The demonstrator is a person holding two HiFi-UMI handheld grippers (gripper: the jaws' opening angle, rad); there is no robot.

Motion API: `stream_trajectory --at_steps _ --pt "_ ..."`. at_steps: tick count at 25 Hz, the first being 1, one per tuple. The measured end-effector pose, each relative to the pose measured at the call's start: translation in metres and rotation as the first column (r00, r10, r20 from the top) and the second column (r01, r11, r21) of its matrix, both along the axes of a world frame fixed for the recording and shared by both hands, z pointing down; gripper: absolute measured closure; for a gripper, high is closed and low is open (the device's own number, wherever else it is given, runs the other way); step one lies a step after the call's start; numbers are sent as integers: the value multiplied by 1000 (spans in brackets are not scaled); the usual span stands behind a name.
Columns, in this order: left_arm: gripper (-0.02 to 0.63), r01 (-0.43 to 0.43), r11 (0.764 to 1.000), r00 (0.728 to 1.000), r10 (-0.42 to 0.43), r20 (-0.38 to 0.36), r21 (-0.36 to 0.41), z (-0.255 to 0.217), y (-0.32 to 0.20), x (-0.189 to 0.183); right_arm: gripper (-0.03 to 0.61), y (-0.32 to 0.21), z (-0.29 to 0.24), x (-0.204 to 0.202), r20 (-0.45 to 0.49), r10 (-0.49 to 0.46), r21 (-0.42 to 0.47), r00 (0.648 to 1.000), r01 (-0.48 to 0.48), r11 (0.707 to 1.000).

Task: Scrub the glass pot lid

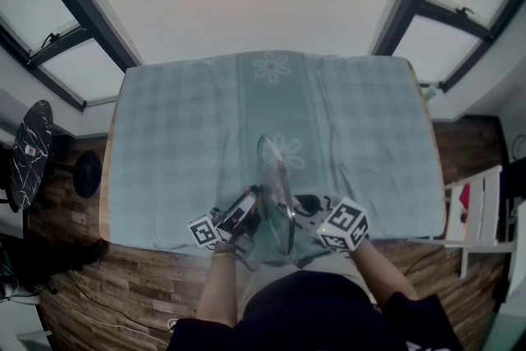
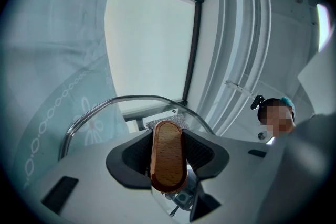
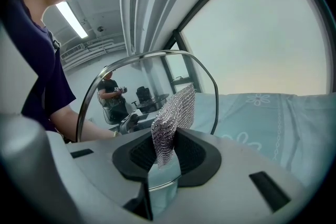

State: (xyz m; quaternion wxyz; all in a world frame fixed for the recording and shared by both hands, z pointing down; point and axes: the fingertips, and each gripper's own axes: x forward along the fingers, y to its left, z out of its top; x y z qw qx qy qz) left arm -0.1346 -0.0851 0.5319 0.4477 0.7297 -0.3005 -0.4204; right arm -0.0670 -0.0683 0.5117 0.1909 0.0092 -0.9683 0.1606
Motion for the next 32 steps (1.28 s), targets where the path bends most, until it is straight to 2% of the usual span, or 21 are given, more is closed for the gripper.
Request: stream_trajectory --at_steps 32 --pt "443 -14 1000 999 15 -42 12 1 5 -7 495 65 -16 19 50 -39 20 998 38 999"
